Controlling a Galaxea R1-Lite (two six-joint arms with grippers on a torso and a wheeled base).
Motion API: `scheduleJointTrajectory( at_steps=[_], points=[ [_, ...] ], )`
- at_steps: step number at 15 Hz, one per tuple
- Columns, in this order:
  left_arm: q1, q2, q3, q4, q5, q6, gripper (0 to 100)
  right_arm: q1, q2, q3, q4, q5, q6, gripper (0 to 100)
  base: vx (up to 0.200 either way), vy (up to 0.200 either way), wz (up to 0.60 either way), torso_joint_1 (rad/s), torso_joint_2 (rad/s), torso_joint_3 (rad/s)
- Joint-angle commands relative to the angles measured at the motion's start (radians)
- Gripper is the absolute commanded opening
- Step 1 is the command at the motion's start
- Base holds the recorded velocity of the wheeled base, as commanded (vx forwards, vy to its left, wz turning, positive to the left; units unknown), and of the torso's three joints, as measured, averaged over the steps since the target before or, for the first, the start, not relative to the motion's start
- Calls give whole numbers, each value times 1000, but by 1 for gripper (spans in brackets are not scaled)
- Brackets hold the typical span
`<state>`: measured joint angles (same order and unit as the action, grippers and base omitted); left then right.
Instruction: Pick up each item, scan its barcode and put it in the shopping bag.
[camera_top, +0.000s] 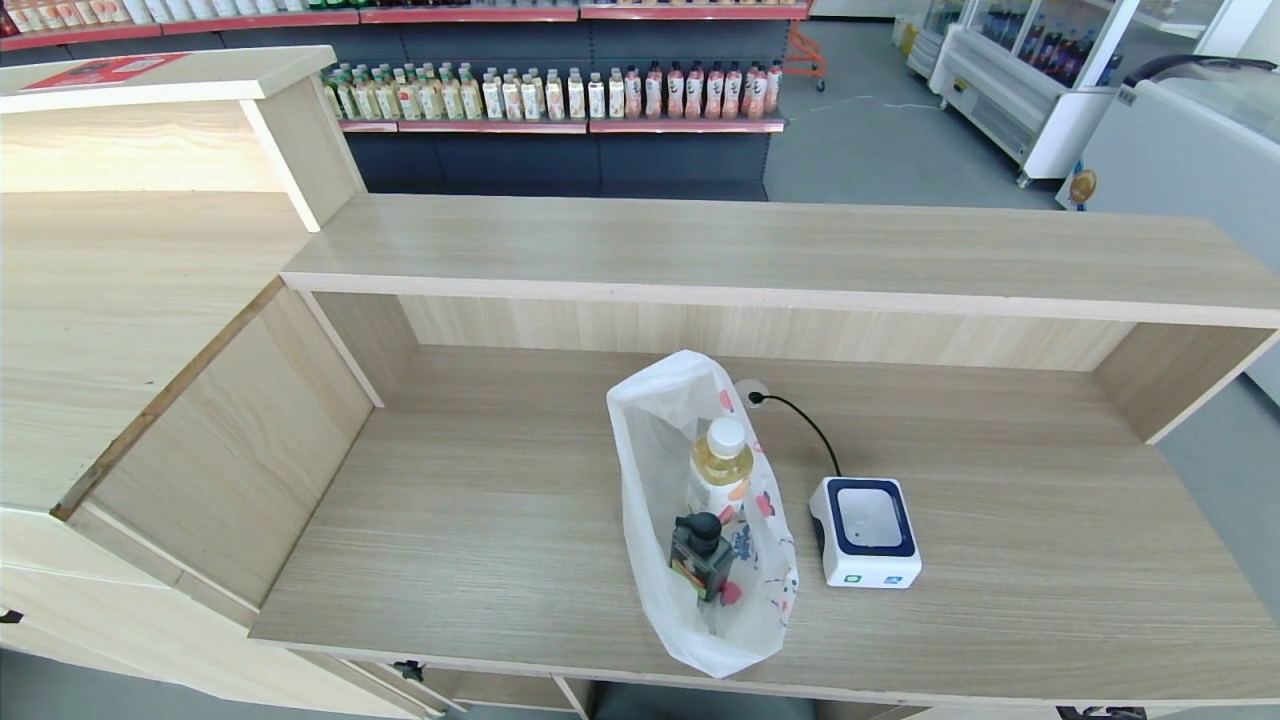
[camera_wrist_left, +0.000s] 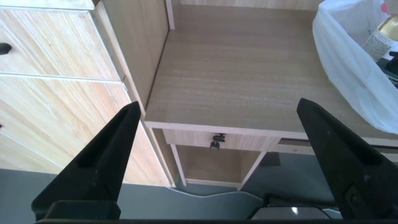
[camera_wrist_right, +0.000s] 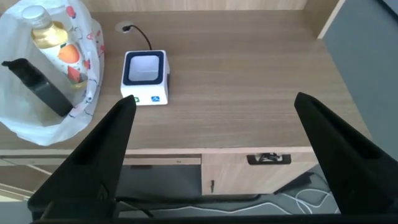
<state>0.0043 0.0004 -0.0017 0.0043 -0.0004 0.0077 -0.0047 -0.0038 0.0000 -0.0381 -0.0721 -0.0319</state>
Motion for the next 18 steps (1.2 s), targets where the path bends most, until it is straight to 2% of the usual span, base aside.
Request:
scheduleJointTrajectory(
  at_steps=[1,4,15,18],
  points=[
    [0,0,0,0,-1,-2,100,0,4,0,0,-2,9,100,0,0,0,0,0,0],
    [0,0,0,-1,-1,3,100,0,4,0,26,2,55,100,0,-200,0,4,2,7],
    [0,0,0,-1,-1,-3,100,0,4,0,30,2,53,100,0,-200,0,5,1,3],
    [0,0,0,-1,-1,-2,100,0,4,0,30,2,60,100,0,0,0,0,0,0]
  ],
)
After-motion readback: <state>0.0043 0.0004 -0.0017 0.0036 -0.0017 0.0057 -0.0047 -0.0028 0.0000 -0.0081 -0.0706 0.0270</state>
